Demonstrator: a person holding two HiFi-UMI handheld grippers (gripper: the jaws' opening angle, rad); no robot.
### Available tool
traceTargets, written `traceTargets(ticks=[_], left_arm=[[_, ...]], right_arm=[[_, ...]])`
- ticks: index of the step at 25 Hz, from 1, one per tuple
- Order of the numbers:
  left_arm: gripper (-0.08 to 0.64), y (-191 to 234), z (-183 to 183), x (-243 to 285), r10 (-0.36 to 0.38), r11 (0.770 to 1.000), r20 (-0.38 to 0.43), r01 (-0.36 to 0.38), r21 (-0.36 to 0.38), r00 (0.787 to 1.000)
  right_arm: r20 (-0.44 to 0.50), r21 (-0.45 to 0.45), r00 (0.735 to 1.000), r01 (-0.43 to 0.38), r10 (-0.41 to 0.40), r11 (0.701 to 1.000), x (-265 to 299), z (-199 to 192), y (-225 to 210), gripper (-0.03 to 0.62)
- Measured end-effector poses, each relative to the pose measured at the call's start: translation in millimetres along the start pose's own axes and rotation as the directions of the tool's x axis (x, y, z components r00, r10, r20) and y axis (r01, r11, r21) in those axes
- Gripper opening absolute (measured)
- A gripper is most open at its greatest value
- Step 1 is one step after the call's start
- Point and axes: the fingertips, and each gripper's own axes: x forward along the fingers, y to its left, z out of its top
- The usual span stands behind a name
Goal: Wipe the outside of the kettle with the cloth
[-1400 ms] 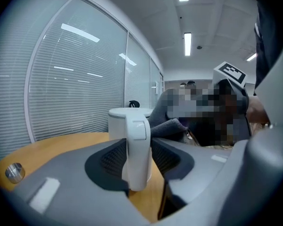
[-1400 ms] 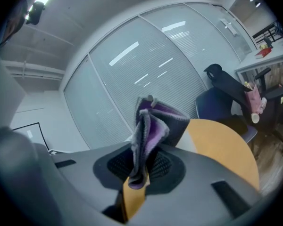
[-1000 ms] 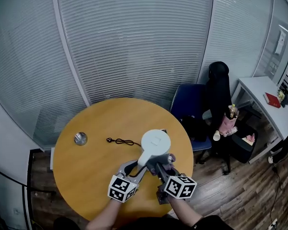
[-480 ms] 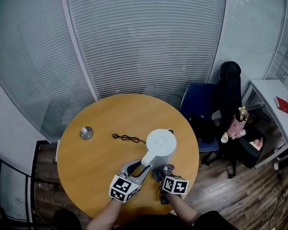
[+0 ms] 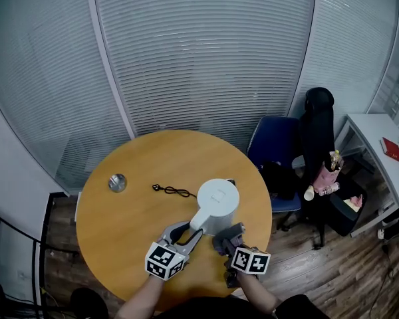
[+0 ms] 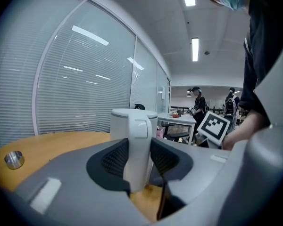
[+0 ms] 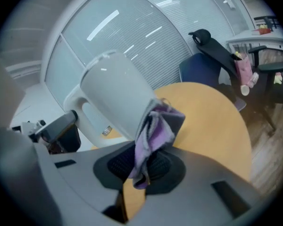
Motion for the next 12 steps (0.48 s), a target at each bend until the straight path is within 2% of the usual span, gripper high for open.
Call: traceTargets(ticks=[3, 7, 12], left_arm=[[0.155, 1, 0, -1, 0.008, 1.0, 0.014, -0.008, -0.014, 1.0], [0.153, 1, 1, -2, 0.009, 1.0, 0.02, -0.009, -0.017, 1.0], [0.153, 1, 2, -2, 0.023, 1.0, 0.029, -0.023, -0.005, 0.999]], right_arm=[[0.088, -0.046, 0.995, -0.035, 0.039, 0.998, -33, 34, 10, 0.054], [0.185, -0.102, 0.974, -0.113, 0.13, 0.988, -71, 84, 31, 0.054], [0.193, -0.135, 0.938, -0.267, 0.29, 0.954, -89, 119, 64, 0.054]])
